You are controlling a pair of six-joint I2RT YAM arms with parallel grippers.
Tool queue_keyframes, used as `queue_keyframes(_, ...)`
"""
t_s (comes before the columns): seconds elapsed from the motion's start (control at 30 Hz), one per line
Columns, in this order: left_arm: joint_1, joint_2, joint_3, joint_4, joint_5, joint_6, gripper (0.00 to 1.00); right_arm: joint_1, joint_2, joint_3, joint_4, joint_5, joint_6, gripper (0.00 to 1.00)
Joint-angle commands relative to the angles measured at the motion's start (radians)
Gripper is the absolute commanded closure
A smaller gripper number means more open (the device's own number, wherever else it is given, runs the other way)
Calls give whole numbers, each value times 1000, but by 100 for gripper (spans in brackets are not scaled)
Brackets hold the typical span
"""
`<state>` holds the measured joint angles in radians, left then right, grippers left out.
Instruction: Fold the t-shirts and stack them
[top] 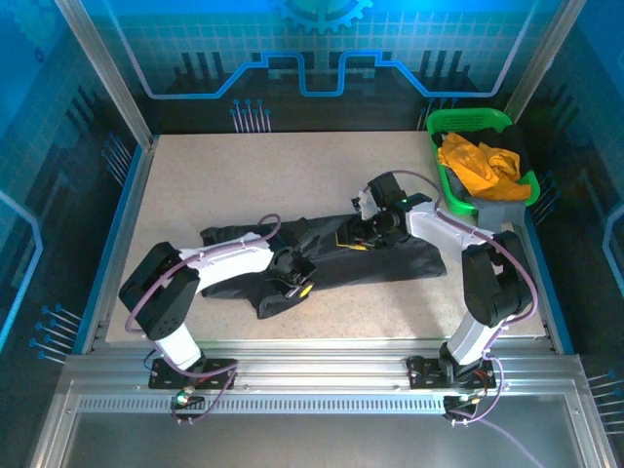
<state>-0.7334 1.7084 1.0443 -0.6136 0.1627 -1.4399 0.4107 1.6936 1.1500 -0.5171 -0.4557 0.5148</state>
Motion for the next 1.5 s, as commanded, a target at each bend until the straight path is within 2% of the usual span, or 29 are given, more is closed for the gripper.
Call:
queue_keyframes(0.0, -10, 39, 11, 73, 70, 45, 77, -12, 15, 9, 9, -27, -18, 55)
queue_keyframes(0.13, -7, 58, -1, 202, 114, 77, 60, -13, 23, 20, 6, -29, -18, 55)
queue_keyframes(0.23, 10, 13, -46, 296, 133, 84, 56, -12, 26, 26, 2, -31, -16, 55)
queue_keyframes(0.3, 31, -63, -79, 277, 106, 87, 56, -9, 24, 26, 0, -29, -13, 55)
queue_keyframes(0.4, 77, -213, -121, 150, 32, 111, 55, 27, 30, 46, -20, -14, -33, 56)
queue_keyframes(0.5, 181, -365, -199, 60, -14, 131, 57, 96, 70, 97, -49, -4, -57, 57)
queue_keyframes(0.6, 353, -480, -291, 7, -19, 176, 60, 143, 122, 136, -42, 9, -46, 58)
queue_keyframes(0.67, 489, -522, -330, 8, -25, 256, 59, 150, 172, 163, -37, 22, -33, 58)
queue_keyframes(0.77, 663, -505, -352, 59, -6, 379, 61, 128, 261, 235, -83, 41, -17, 59)
queue_keyframes(0.93, 815, -375, -317, 142, 19, 582, 63, 87, 362, 369, -207, 85, -42, 58)
queue_keyframes(1.1, 863, -291, -280, 186, 2, 714, 58, 59, 401, 399, -253, 100, -35, 57)
queue_keyframes(1.33, 864, -281, -297, 317, 54, 735, 57, 48, 411, 384, -257, 109, -29, 57)
queue_keyframes(1.47, 869, -271, -297, 316, 52, 752, 57, 40, 407, 376, -256, 108, -28, 57)
